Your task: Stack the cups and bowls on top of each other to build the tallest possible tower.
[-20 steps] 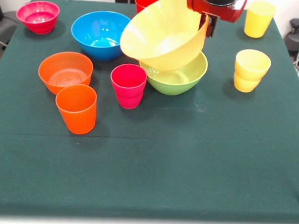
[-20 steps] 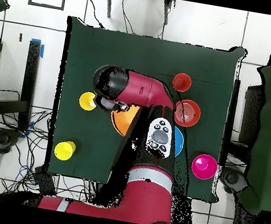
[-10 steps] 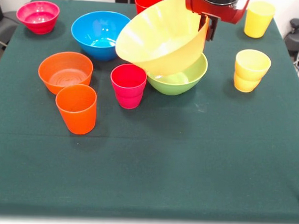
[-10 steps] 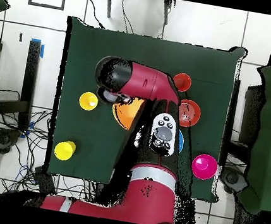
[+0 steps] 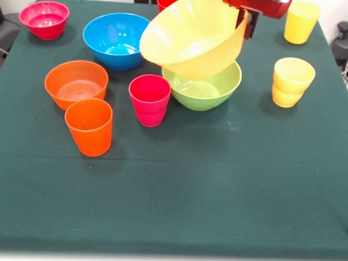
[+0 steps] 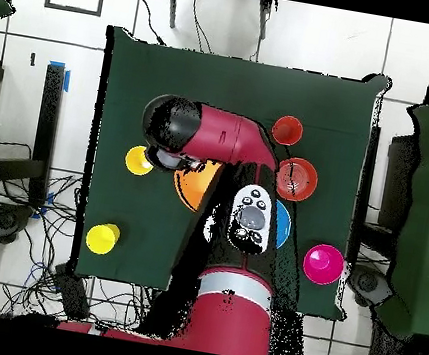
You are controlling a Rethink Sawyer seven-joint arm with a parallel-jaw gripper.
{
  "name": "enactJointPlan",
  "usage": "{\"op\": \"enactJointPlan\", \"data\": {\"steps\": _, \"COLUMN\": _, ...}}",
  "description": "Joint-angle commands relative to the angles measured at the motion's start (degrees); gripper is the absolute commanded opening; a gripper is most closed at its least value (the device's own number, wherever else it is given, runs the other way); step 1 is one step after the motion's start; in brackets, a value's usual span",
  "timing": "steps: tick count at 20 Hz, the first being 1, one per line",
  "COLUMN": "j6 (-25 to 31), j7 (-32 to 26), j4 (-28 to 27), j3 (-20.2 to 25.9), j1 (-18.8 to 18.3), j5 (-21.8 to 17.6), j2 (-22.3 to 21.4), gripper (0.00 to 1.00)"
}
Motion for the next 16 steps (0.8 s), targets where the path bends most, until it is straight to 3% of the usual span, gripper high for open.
{"op": "enactJointPlan", "data": {"steps": 1, "j6": -5.1, "j7": -0.3, "j4": 3.8, "j3": 4.3, "j1": 1.3, "j5": -3.4, "j2": 0.0, "gripper": 0.00}}
{"op": "enactJointPlan", "data": {"steps": 8, "j6": -2.0, "j7": -2.4, "j4": 0.2, "j3": 5.4, "j1": -0.4, "j5": -2.9, "j2": 2.4, "gripper": 0.00}}
{"op": "enactJointPlan", "data": {"steps": 16, "j6": -6.2, "j7": -0.5, "j4": 5.2, "j3": 5.4, "j1": -0.7, "j5": -1.7, "j2": 0.4, "gripper": 0.00}}
